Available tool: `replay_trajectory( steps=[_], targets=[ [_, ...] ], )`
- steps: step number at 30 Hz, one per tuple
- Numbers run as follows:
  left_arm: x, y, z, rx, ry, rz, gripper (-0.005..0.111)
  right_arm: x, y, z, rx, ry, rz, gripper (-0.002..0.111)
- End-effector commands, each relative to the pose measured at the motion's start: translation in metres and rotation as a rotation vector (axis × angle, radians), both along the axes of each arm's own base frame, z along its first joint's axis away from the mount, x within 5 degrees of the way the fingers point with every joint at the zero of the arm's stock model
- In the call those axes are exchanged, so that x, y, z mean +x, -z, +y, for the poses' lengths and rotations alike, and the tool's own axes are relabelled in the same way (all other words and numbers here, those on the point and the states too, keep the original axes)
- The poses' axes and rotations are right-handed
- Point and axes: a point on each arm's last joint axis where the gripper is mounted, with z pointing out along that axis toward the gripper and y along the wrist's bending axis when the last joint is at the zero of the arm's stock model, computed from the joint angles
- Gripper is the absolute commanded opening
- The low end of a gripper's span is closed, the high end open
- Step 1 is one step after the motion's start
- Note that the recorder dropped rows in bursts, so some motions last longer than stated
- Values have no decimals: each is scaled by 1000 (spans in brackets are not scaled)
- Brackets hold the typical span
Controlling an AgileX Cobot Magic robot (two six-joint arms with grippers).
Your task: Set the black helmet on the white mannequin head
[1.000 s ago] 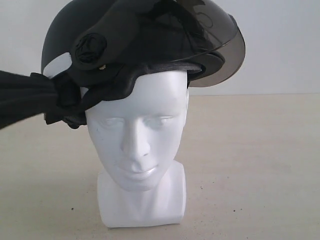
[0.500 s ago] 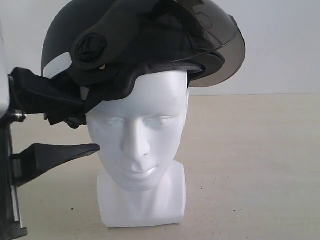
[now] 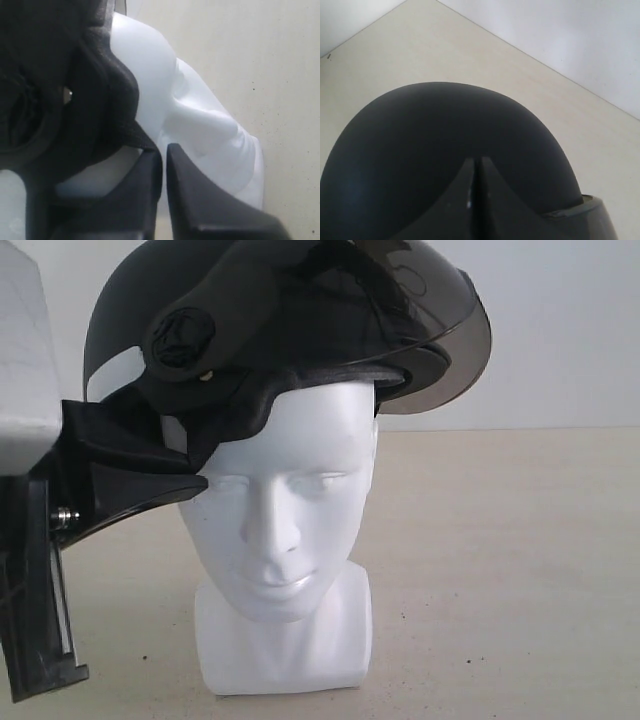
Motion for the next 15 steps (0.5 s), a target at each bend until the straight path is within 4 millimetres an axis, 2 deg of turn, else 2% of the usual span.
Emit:
replay_trajectory(
  steps=[1, 9, 15],
  targets=[
    [-4, 8, 2, 30, -17, 93, 5, -2, 8, -3, -57, 3, 56, 0],
    [-17, 3, 3, -23, 45, 148, 5, -4, 11, -4, -56, 20, 87, 0],
    [-20, 4, 1, -29, 66, 175, 5, -22, 24, -19, -98, 19, 134, 0]
  ],
)
